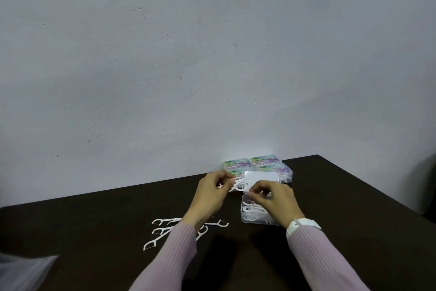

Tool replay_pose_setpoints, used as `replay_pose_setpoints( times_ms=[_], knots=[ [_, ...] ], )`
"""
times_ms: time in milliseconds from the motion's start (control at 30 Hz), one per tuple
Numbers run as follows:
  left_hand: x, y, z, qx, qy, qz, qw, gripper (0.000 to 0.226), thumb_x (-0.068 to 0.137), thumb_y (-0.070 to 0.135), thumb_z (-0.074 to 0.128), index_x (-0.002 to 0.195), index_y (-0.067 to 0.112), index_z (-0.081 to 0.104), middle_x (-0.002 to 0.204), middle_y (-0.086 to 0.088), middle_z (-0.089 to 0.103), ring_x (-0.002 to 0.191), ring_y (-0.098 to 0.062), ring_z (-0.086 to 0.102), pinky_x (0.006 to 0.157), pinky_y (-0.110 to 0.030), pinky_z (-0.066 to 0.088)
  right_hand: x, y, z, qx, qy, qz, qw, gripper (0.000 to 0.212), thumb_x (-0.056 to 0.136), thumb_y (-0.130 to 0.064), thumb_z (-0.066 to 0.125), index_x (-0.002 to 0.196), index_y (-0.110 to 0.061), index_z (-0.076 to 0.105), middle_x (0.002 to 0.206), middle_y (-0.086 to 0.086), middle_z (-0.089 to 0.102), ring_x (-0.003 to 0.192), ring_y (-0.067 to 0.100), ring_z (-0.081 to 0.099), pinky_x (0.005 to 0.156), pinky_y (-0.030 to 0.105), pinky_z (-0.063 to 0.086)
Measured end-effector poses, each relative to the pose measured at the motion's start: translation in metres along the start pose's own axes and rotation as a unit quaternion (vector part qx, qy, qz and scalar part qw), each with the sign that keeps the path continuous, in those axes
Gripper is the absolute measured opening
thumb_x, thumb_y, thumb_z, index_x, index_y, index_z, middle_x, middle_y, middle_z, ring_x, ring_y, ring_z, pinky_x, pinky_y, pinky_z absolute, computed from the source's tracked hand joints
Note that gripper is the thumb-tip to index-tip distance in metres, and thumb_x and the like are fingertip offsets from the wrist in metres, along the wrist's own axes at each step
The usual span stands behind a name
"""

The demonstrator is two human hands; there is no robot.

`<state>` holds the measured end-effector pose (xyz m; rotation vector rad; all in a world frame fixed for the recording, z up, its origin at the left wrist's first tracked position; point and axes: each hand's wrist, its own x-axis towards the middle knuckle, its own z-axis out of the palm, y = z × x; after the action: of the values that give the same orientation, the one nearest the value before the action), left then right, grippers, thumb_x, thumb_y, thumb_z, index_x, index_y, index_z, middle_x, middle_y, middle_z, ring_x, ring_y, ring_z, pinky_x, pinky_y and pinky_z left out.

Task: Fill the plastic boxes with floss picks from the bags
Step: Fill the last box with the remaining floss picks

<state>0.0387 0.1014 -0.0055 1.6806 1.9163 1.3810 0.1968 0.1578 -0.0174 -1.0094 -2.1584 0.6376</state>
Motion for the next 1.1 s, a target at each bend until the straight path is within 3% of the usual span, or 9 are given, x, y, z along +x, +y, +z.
replay_pose_setpoints(
  times_ms=[200, 300, 433, 533, 600, 733, 933, 1100],
  knots=[
    [-0.005, 0.006, -0.004, 0.022, 0.052, 0.063, 0.996, 0.011, 0.093, 0.020, 0.058, 0.094, 0.016, 0.068, 0.075, 0.008, 0.059, 0.067, 0.001, 0.050, 0.064, -0.011, 0.041, 0.003, 0.008, -0.001, 0.067, 0.041, 0.014, 0.997, 0.013, 0.084, -0.033, 0.064, 0.072, -0.034, 0.061, 0.064, -0.015, 0.067, 0.076, 0.003, 0.064, 0.097, 0.044, 0.041],
    [-0.007, 0.006, -0.005, 0.041, 0.061, 0.100, 0.992, 0.010, 0.093, 0.016, 0.057, 0.092, 0.013, 0.067, 0.080, 0.007, 0.062, 0.071, 0.009, 0.053, 0.064, -0.008, 0.041, 0.002, 0.007, -0.003, -0.004, 0.072, 0.007, 0.997, 0.009, 0.089, -0.038, 0.057, 0.081, -0.034, 0.060, 0.072, -0.013, 0.068, 0.079, 0.003, 0.061, 0.103, 0.036, 0.030],
    [-0.008, 0.006, -0.002, 0.084, 0.056, 0.122, 0.987, 0.011, 0.093, 0.015, 0.056, 0.096, 0.013, 0.067, 0.086, 0.004, 0.064, 0.074, 0.007, 0.054, 0.066, -0.005, 0.038, -0.001, 0.001, -0.009, -0.162, 0.112, -0.020, 0.980, 0.017, 0.091, -0.041, 0.051, 0.096, -0.029, 0.062, 0.086, -0.010, 0.067, 0.076, 0.005, 0.050, 0.101, 0.029, 0.024],
    [-0.009, 0.008, 0.001, 0.064, 0.047, 0.095, 0.992, 0.011, 0.094, 0.018, 0.056, 0.096, 0.015, 0.066, 0.079, 0.011, 0.059, 0.071, 0.004, 0.053, 0.064, -0.006, 0.040, -0.003, 0.001, -0.004, -0.232, 0.164, -0.083, 0.955, 0.009, 0.084, -0.034, 0.065, 0.085, -0.025, 0.067, 0.075, -0.005, 0.067, 0.068, 0.011, 0.051, 0.091, 0.036, 0.034],
    [-0.006, 0.006, 0.001, 0.051, 0.057, 0.066, 0.995, 0.010, 0.093, 0.020, 0.057, 0.094, 0.018, 0.066, 0.077, 0.010, 0.058, 0.070, 0.001, 0.052, 0.064, -0.007, 0.040, -0.001, 0.003, -0.004, -0.220, 0.192, -0.090, 0.952, 0.009, 0.080, -0.032, 0.070, 0.079, -0.024, 0.068, 0.070, -0.006, 0.067, 0.061, 0.011, 0.051, 0.086, 0.037, 0.037],
    [-0.003, -0.001, -0.003, 0.021, 0.057, 0.016, 0.998, 0.010, 0.093, 0.020, 0.057, 0.091, 0.020, 0.067, 0.077, 0.010, 0.059, 0.072, 0.000, 0.051, 0.063, -0.004, 0.038, -0.001, 0.008, -0.007, -0.177, 0.167, -0.050, 0.969, 0.017, 0.090, -0.038, 0.054, 0.094, -0.026, 0.065, 0.087, -0.009, 0.067, 0.070, 0.006, 0.045, 0.091, 0.029, 0.025],
    [0.001, -0.005, 0.002, -0.003, -0.017, -0.036, 0.999, 0.012, 0.093, 0.022, 0.057, 0.099, 0.017, 0.067, 0.088, 0.004, 0.064, 0.074, -0.002, 0.053, 0.057, -0.006, 0.038, 0.000, 0.008, -0.001, -0.190, 0.211, -0.090, 0.955, 0.005, 0.080, -0.023, 0.071, 0.081, -0.020, 0.067, 0.074, -0.004, 0.068, 0.061, 0.009, 0.050, 0.080, 0.031, 0.029],
    [0.002, -0.003, -0.001, -0.120, -0.069, -0.079, 0.987, 0.016, 0.094, 0.014, 0.055, 0.104, 0.008, 0.066, 0.073, 0.007, 0.061, 0.053, 0.006, 0.049, 0.051, -0.006, 0.036, -0.001, 0.008, -0.006, -0.107, 0.193, -0.049, 0.974, 0.008, 0.089, -0.031, 0.058, 0.088, -0.026, 0.063, 0.084, -0.011, 0.062, 0.070, 0.006, 0.050, 0.081, 0.022, 0.015]
  ],
)
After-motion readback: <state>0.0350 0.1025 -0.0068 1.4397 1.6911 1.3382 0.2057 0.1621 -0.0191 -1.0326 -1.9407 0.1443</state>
